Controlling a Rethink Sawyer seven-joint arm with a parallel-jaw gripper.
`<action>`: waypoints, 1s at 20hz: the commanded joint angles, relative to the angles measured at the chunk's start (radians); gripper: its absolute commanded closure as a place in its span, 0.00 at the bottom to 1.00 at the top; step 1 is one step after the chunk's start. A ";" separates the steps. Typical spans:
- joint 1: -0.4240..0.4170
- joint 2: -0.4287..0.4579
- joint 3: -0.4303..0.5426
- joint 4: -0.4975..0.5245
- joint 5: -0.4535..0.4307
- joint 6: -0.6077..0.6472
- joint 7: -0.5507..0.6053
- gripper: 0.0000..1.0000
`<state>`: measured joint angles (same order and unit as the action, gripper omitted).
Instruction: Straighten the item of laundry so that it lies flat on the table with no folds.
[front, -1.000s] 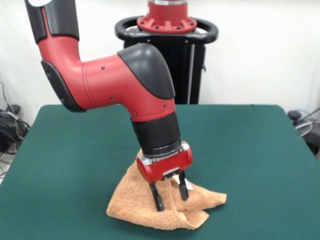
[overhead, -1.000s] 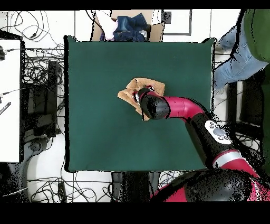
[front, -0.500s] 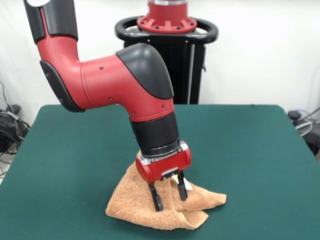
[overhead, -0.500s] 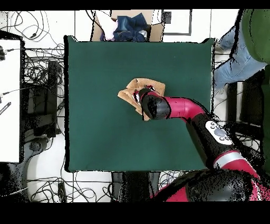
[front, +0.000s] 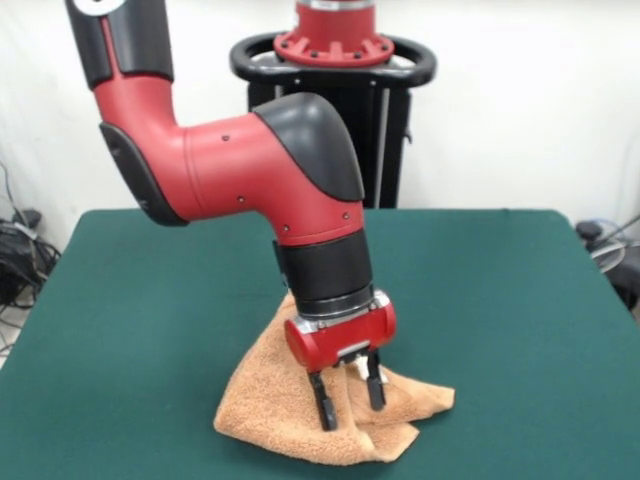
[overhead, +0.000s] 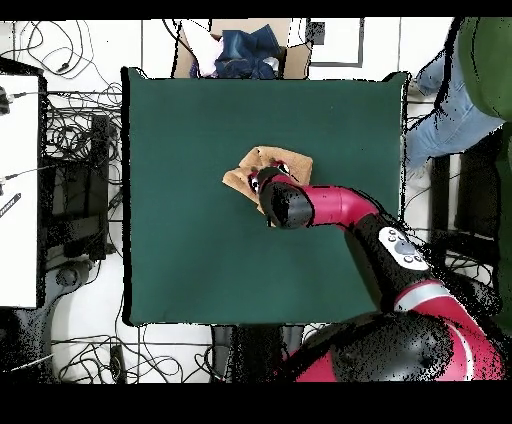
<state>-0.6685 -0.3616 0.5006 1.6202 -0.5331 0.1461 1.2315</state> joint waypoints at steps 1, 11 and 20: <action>0.088 0.029 -0.117 0.020 -0.052 -0.117 0.186 0.00; 0.096 0.059 -0.123 -0.024 -0.022 -0.126 0.141 0.00; 0.071 0.085 -0.082 -0.065 -0.025 -0.099 0.106 0.00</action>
<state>-0.6006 -0.3480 0.4237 1.6102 -0.5325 0.0274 1.2315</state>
